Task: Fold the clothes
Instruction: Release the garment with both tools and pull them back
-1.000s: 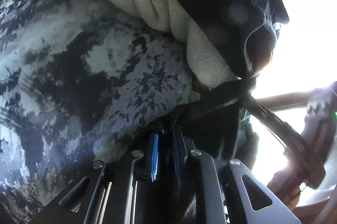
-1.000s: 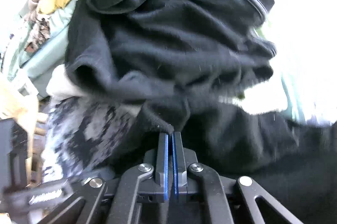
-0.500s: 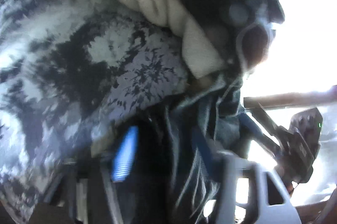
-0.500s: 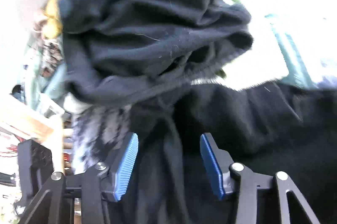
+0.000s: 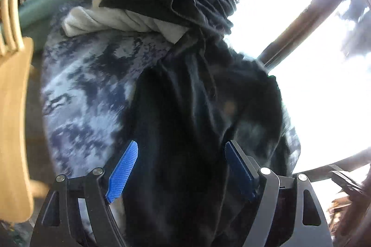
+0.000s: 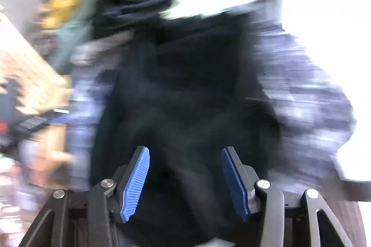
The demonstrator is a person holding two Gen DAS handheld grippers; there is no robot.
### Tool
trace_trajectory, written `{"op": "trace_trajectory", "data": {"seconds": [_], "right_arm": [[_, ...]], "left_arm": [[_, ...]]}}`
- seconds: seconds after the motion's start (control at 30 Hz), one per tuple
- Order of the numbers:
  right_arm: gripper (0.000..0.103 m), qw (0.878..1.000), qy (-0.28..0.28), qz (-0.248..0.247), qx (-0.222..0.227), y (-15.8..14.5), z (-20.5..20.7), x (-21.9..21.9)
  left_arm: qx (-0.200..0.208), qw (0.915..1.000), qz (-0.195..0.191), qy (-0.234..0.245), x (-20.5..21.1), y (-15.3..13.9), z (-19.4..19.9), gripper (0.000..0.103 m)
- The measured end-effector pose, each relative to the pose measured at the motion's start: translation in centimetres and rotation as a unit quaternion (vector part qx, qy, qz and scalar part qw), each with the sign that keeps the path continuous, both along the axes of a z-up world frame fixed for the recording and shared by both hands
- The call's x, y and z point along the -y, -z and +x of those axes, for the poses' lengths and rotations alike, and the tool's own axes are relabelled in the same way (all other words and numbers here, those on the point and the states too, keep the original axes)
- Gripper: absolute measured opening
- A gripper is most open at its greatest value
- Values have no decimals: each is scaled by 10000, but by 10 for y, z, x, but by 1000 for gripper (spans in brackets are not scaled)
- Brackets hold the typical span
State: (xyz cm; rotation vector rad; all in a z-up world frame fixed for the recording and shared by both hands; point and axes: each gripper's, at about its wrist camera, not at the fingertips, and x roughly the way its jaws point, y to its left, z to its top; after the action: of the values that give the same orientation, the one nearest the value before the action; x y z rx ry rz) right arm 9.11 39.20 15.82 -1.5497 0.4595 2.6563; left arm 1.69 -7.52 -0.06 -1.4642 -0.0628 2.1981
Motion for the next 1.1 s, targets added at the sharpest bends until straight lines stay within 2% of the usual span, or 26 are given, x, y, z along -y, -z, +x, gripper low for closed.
{"op": "trace_trajectory", "data": {"seconds": [0.03,0.07,0.1,0.13,0.17,0.2,0.27,0.33,0.47,0.53,0.63,0.7,0.83,0.87,0.93,1.1], "right_arm": [[56,9992,168,341,-80,-5,18,-4],[63,9961,449,747,-146,-11,37,-11],[72,9879,862,1279,-154,-16,54,-19],[75,9793,1160,1649,-155,-16,63,-23],[76,9704,1431,1935,-197,-15,72,-29],[76,9660,1587,2021,-272,-12,79,-34],[76,9694,1694,1738,-364,3,82,-40],[75,9789,1627,1167,-417,26,78,-42],[75,9863,1448,284,-732,64,52,-27],[75,9858,1287,-216,-1052,77,37,-15],[76,9746,981,-750,-1866,82,30,3],[77,9713,811,-616,-2149,85,24,17],[78,9702,422,-314,-2365,77,23,37],[78,9703,396,-89,-2385,76,22,43],[78,9715,289,189,-2345,79,20,55],[78,9803,-54,282,-1955,90,3,68]], "left_arm": [[13,10000,0,16,-2,1,3,80],[27,10000,1,33,-4,1,5,80],[81,9999,51,34,-2,-1,8,80],[136,9998,103,34,0,-3,12,80],[156,9998,152,7,0,-4,14,80],[124,9998,146,-2,3,-6,16,80],[51,9999,124,-9,1,-8,21,80],[32,9999,103,16,4,-10,29,80],[14,9999,104,4,7,-11,39,80],[38,9999,99,-57,11,-10,38,80],[72,9998,148,-148,17,-7,37,80],[110,9996,189,-202,20,-5,37,80],[180,9993,197,-268,22,1,34,80],[189,9992,210,-283,21,1,33,80],[212,9990,258,-306,20,2,33,80],[229,9990,290,-244,16,3,38,80]]}}
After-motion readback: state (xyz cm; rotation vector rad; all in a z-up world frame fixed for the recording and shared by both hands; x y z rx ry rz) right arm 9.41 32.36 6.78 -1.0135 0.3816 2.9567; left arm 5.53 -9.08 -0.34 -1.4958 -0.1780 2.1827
